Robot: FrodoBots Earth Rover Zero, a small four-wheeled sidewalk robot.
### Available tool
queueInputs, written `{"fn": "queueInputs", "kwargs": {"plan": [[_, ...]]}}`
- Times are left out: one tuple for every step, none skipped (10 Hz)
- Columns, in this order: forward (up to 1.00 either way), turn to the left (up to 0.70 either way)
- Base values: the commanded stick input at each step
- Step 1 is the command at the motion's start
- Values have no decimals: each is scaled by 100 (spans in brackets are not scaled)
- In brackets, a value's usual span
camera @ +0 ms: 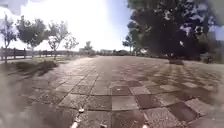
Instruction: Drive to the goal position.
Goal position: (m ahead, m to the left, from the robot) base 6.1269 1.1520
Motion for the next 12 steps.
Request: {"fn": "queueInputs", "kwargs": {"plan": [[100, 0], [100, 0], [100, 0], [100, 0], [100, 0], [100, 0], [100, 0], [100, 0], [100, 0], [100, 0], [100, 0], [100, 0]]}}
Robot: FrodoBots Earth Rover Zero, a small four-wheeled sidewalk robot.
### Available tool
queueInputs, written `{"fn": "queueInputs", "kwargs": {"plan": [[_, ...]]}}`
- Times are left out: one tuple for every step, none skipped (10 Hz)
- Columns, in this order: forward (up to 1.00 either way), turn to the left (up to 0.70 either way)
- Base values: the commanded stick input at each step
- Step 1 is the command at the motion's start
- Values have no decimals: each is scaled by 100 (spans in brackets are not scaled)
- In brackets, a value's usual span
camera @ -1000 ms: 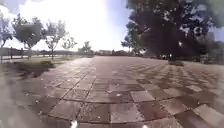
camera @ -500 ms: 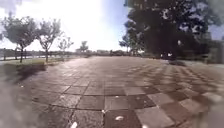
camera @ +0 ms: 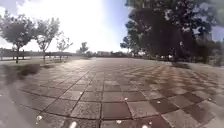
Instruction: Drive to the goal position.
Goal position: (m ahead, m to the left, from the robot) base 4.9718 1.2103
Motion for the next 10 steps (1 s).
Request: {"fn": "queueInputs", "kwargs": {"plan": [[100, 0], [100, 0], [100, 0], [100, 0], [100, 0], [100, 0], [100, 0], [100, 0], [100, 0], [100, 0]]}}
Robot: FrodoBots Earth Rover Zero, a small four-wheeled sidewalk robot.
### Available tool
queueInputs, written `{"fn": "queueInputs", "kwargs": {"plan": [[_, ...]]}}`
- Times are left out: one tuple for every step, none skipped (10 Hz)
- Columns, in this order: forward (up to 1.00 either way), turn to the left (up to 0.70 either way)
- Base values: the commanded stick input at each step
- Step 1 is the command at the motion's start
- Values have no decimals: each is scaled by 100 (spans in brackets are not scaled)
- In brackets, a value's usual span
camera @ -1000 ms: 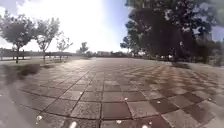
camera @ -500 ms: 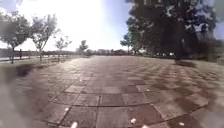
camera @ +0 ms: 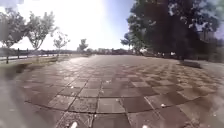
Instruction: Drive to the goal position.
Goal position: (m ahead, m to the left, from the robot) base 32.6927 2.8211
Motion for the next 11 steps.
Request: {"fn": "queueInputs", "kwargs": {"plan": [[100, 0], [100, 0], [100, 0], [100, 0], [100, 0], [100, 0], [100, 0], [100, 0], [100, 0], [100, 0], [100, 0]]}}
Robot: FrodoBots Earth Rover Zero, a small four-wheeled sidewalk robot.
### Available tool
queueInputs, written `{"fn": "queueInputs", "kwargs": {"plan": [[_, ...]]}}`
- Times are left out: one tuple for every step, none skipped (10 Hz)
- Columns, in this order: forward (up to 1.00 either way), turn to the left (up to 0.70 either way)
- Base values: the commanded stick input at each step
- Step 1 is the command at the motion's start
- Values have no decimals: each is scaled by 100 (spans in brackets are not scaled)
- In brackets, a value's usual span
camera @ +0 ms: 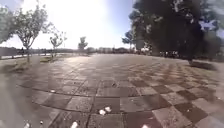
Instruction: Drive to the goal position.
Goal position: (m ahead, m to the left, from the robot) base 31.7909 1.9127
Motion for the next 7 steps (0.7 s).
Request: {"fn": "queueInputs", "kwargs": {"plan": [[100, 0], [100, 0], [100, 0], [100, 0], [100, 0], [100, 0], [100, 0]]}}
